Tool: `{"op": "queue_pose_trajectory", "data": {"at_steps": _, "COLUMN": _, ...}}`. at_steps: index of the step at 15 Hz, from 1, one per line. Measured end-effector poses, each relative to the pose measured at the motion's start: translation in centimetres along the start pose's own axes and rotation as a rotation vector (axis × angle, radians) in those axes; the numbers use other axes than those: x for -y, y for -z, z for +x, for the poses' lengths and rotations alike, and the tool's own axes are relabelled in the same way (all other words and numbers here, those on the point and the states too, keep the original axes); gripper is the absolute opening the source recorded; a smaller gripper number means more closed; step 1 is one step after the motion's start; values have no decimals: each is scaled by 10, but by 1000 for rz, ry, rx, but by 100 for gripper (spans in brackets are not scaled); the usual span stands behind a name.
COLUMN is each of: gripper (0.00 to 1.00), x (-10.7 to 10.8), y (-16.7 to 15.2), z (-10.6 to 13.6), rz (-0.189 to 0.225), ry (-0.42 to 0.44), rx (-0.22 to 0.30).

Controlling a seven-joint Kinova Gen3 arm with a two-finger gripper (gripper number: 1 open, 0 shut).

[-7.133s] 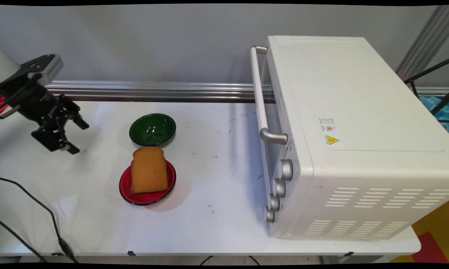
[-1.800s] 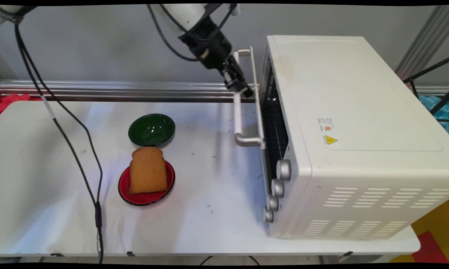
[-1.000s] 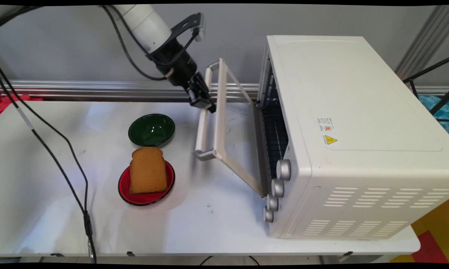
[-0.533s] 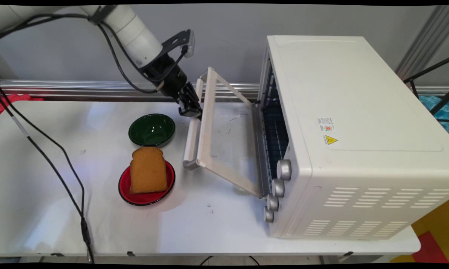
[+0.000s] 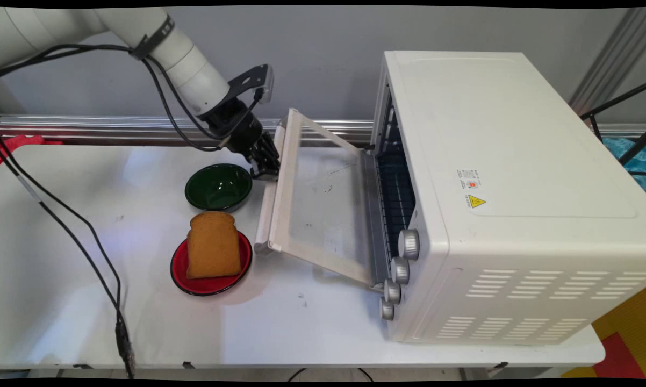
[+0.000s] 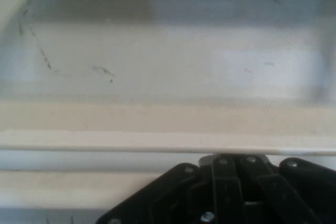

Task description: Open the oven

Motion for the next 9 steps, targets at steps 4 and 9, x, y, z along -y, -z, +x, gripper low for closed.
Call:
{"op": "queue_pose_trajectory", "data": {"at_steps": 4, "gripper": 0, "x": 0, "y": -4, "z": -10, "rz": -2, "ry": -4, "rx": 1}}
{"op": "queue_pose_trajectory", "data": {"at_steps": 9, "gripper": 0, "x": 0, "y": 2, "z": -21, "rz": 5, "ry": 8, "rx": 7}}
